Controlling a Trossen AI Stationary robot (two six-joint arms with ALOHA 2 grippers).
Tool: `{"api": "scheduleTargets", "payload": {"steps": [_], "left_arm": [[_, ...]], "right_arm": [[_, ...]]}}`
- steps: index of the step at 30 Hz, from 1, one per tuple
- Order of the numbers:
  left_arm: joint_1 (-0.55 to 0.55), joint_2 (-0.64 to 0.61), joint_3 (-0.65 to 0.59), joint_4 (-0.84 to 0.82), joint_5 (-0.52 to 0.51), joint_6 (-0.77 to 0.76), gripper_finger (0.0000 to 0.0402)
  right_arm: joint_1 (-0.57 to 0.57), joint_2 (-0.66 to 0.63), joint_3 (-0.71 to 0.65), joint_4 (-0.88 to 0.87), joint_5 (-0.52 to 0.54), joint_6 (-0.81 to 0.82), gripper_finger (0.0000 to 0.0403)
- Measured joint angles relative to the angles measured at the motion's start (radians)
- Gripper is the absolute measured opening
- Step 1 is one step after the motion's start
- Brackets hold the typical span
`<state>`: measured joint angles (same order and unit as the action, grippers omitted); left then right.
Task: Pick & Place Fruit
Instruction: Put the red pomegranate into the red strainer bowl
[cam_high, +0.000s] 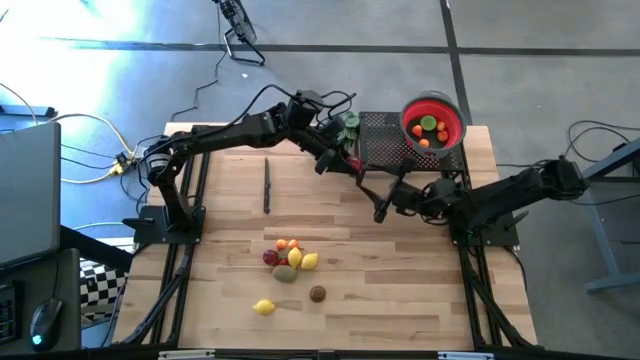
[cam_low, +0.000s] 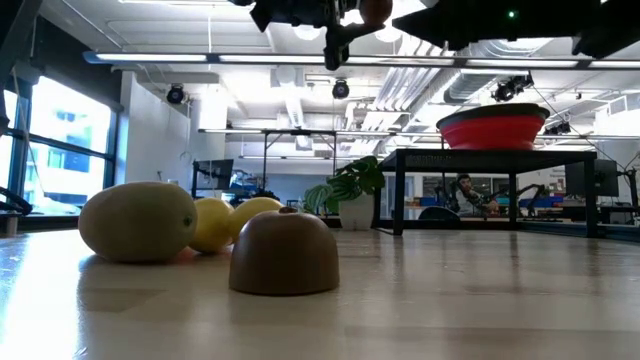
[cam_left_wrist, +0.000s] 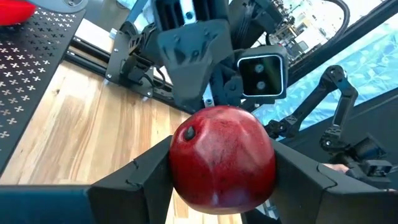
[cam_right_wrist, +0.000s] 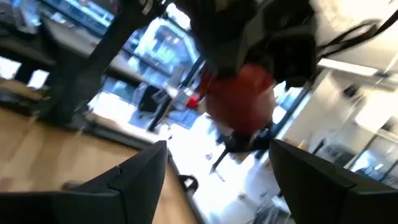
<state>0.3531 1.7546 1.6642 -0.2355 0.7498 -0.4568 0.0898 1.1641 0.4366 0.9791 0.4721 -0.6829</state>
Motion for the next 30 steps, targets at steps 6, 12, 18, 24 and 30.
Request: {"api": "scheduleTargets", "payload": {"steps": [6,12,18,24,30], "left_arm": [[0.000,0.000,0.000,0.000,0.000,0.000,0.0211],[0.000,0.000,0.000,-0.006,0.005,-0.004,0.0211],[-0.001,0.002,-0.001,-0.006,-0.003,-0.004,0.0211],[0.000,0.001,-0.001,-0.011,0.002,-0.005,0.0211],[0.000,0.001,-0.001,-0.007,0.010,-0.008,0.0211]], "right_arm": [[-0.001,0.048,0.000,0.115,-0.013,-0.135,0.0275],[-0.008,0.099,0.033,0.130,-0.082,-0.153,0.0275],[-0.008,0.132,0.080,0.187,-0.041,-0.203,0.0275],[-0.008,0.137,0.115,0.102,-0.085,-0.221,0.0275],[-0.026,0.137,0.129,0.094,-0.087,-0.221,0.0275]]}}
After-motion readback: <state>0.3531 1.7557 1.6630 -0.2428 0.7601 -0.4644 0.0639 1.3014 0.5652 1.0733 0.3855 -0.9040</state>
